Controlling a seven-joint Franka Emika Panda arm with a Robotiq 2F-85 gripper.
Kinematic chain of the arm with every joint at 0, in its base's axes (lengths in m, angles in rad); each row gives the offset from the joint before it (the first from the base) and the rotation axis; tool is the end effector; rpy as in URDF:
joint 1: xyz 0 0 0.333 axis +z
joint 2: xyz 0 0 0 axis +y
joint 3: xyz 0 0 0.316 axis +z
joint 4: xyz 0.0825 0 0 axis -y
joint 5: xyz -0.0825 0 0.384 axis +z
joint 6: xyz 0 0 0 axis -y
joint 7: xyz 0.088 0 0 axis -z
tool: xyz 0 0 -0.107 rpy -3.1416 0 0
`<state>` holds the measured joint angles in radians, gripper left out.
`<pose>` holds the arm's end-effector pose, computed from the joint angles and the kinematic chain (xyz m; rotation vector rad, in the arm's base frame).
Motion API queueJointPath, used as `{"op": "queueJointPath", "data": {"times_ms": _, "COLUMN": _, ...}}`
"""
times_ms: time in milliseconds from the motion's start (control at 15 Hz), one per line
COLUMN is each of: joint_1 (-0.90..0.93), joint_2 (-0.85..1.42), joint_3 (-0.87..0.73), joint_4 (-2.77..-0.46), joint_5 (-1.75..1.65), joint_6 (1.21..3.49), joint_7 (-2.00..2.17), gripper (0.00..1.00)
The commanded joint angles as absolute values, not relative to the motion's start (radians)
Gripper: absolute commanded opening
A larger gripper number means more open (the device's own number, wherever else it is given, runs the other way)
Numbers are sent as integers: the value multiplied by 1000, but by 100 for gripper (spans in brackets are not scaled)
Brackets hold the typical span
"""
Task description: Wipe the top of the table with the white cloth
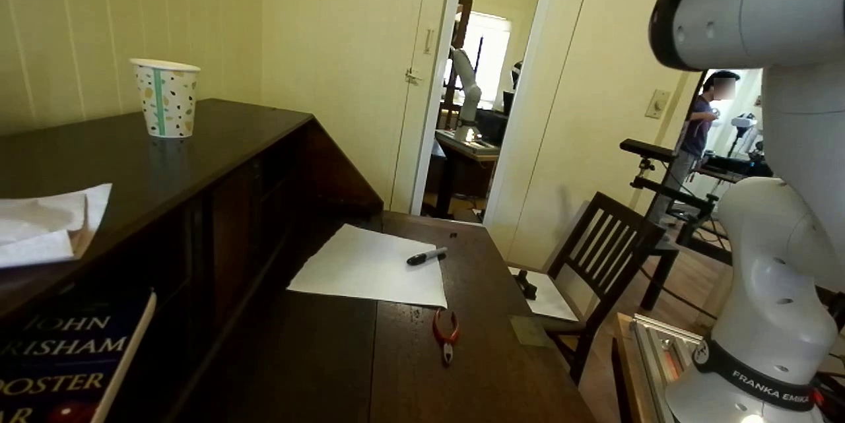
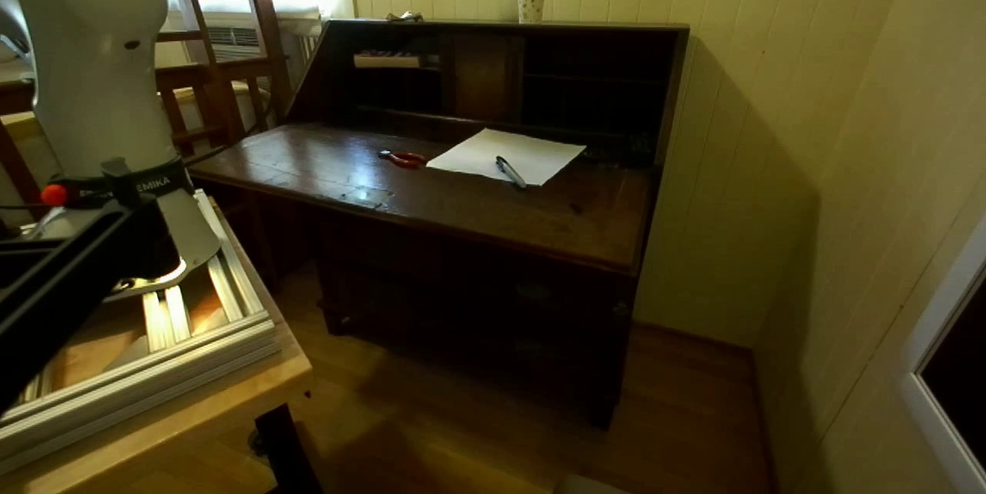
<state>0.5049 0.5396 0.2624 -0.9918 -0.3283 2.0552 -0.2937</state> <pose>0.5873 0.4518 0.6199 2.5423 1.4913 0.8566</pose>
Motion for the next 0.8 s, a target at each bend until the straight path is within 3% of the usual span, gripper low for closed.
{"op": "queueJointPath", "data": {"times_ms": 0, "joint_1": 459, "joint_2": 354, "joint_3": 276, "joint_4": -1068, "joint_5": -305, "joint_6": 1808, "joint_7": -440, "gripper": 100}}
{"op": "queueJointPath", "data": {"times_ms": 267, "joint_1": 387, "joint_2": 151, "joint_3": 291, "joint_4": -1188, "joint_5": -241, "joint_6": 1687, "joint_7": -702, "gripper": 100}}
{"op": "queueJointPath", "data": {"times_ms": 533, "joint_1": 270, "joint_2": -3, "joint_3": 253, "joint_4": -1364, "joint_5": 50, "joint_6": 1925, "joint_7": -867, "gripper": 100}}
{"op": "queueJointPath", "data": {"times_ms": 600, "joint_1": 326, "joint_2": 93, "joint_3": 273, "joint_4": -1210, "joint_5": -64, "joint_6": 1809, "joint_7": -808, "gripper": 100}}
{"op": "queueJointPath", "data": {"times_ms": 733, "joint_1": 281, "joint_2": 43, "joint_3": 258, "joint_4": -1279, "joint_5": 8, "joint_6": 1876, "joint_7": -845, "gripper": 100}}
